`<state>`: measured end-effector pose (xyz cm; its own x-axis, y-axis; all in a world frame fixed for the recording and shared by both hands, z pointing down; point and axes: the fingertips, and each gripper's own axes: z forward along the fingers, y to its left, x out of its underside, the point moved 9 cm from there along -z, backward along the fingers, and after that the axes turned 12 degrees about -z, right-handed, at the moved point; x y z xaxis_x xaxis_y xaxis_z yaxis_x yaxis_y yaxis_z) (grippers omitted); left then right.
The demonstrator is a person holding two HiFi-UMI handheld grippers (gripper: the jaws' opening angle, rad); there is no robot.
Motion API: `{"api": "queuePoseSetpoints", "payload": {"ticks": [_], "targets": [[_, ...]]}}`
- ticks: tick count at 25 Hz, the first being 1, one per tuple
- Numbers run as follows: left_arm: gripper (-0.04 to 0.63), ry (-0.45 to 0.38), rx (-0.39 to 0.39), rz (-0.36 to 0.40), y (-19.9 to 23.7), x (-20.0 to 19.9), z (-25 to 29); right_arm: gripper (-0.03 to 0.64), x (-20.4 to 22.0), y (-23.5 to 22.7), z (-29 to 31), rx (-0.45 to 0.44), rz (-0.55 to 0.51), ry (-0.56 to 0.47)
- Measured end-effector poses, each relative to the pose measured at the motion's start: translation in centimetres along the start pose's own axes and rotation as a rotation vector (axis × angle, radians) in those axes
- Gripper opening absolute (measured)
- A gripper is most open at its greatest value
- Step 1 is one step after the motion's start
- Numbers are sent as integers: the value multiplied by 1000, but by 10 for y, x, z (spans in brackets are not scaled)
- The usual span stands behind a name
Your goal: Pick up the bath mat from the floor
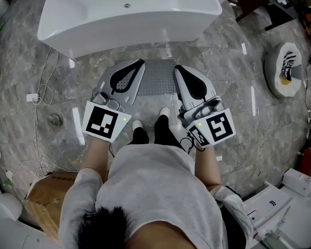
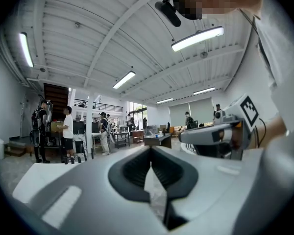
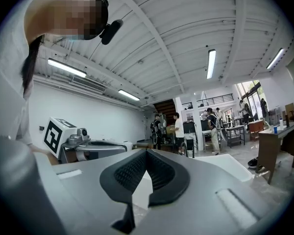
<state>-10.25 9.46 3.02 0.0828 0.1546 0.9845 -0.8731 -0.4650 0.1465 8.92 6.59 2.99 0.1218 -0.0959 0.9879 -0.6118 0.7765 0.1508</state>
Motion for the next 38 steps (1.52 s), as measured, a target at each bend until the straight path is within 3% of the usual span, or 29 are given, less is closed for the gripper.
{"api": "queuePoseSetpoints", "payload": {"ticks": [26, 38], "targets": [[0, -30, -191, -24, -23, -3, 116, 0, 30, -136, 19, -170, 13, -21], [0, -17, -266, -7, -37, 1, 143, 0, 48, -172, 23, -235, 48, -36]]}}
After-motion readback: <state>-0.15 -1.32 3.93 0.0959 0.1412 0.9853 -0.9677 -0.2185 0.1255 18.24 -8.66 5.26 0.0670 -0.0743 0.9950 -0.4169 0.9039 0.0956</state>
